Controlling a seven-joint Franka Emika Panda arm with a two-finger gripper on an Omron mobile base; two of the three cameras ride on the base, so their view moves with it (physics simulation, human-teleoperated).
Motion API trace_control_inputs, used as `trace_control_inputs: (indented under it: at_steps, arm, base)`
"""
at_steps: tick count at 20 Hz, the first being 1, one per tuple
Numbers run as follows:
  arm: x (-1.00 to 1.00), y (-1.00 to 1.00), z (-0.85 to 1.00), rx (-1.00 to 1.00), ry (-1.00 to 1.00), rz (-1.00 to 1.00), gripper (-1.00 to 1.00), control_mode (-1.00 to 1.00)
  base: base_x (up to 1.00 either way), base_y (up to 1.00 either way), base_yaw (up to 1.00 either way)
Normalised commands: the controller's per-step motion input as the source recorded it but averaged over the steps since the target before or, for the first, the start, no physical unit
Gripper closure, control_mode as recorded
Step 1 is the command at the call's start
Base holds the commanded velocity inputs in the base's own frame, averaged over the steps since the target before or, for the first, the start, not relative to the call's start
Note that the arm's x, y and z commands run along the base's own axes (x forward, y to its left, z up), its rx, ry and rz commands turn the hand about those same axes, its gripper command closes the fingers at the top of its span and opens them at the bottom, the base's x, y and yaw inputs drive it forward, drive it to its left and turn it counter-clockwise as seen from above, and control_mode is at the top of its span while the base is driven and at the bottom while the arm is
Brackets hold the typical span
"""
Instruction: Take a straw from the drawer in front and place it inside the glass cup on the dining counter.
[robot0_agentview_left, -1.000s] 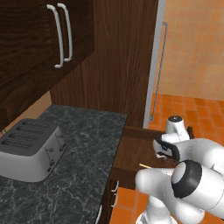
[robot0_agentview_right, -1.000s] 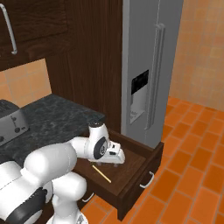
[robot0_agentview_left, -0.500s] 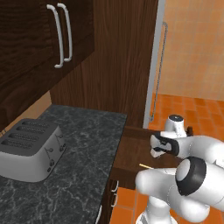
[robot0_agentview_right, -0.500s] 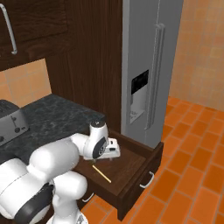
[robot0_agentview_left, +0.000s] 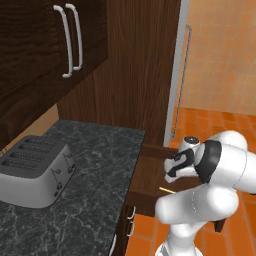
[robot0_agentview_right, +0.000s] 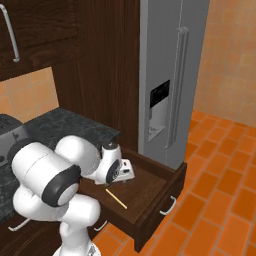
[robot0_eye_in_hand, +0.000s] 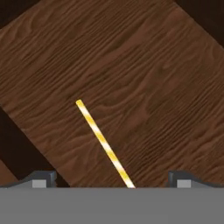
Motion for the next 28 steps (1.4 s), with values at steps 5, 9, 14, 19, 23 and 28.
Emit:
trace_control_inputs:
  at_steps: [5, 9, 14, 19, 23, 28]
  arm:
    - [0.06, 0.17, -0.25, 0.01, 0.04, 0.01, -1.0, -1.0]
    - [0.0, 0.08, -0.25, 0.02, 0.08, 0.0, -1.0, -1.0]
    - [0.02, 0.14, -0.26, 0.02, 0.08, 0.0, -1.0, -1.0]
    - [0.33, 0.02, -0.13, 0.0, 0.01, 0.03, -1.0, -1.0]
    - [0.2, 0.0, -0.3, 0.0, 0.02, 0.04, -1.0, -1.0]
    - [0.01, 0.06, -0.31, 0.0, 0.04, 0.02, -1.0, -1.0]
  base:
    - [0.0, 0.0, 0.0]
    - [0.0, 0.0, 0.0]
    - [0.0, 0.0, 0.0]
    - [0.0, 0.0, 0.0]
    - [0.0, 0.0, 0.0]
    - [0.0, 0.0, 0.0]
